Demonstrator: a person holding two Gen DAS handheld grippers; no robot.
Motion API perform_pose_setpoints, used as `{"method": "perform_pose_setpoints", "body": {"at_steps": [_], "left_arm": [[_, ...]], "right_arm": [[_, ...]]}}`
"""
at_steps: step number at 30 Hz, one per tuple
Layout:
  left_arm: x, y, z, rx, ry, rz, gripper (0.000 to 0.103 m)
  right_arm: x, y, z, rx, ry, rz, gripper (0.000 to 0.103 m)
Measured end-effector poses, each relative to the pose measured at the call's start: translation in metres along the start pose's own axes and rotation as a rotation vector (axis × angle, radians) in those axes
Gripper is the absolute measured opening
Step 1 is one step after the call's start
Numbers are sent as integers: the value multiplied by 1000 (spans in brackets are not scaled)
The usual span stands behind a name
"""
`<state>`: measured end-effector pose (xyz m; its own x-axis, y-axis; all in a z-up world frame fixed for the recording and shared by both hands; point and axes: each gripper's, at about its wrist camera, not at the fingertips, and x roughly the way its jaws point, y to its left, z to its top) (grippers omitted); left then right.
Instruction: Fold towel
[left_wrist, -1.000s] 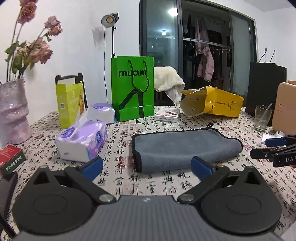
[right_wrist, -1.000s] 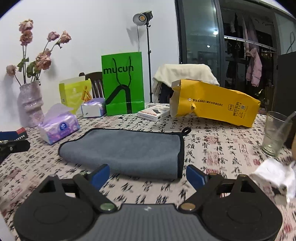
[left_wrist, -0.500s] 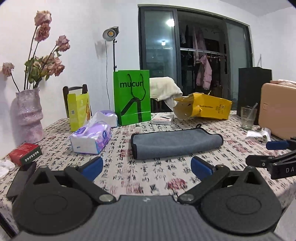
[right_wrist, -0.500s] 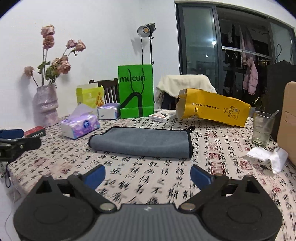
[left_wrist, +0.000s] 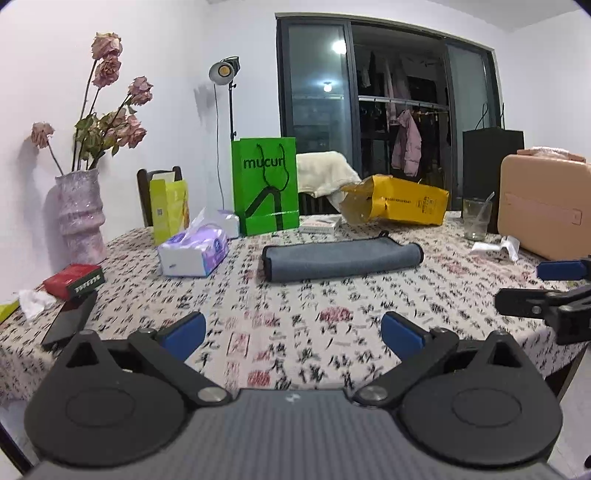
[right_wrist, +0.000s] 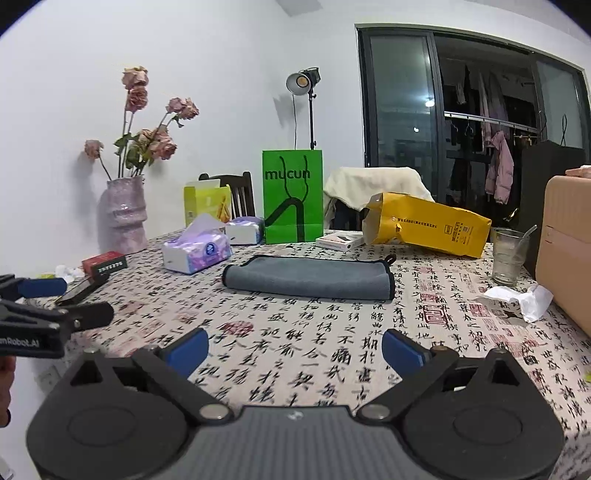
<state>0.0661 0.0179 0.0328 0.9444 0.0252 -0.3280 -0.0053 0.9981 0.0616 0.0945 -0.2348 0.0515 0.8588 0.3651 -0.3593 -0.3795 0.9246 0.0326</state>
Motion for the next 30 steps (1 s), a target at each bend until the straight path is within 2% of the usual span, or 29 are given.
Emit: {"method": "perform_pose_setpoints", "body": {"at_steps": [5,13,22,30], "left_arm": [[-16,5,-10,-35,19,-1,103],[-41,-4,-25,0,-1,-18,103],[-54,-3,-35,-34,6,-29,103],[-58,-5,-38,-16,5,-24,103]], "right_arm": [[-24,14,-12,-7,-13,-8,103],[-52,24,-30,25,-29,-13,103],[-66,33,-45,27,-13,10,103],[-74,35,-49,39,-25,11,103]]}}
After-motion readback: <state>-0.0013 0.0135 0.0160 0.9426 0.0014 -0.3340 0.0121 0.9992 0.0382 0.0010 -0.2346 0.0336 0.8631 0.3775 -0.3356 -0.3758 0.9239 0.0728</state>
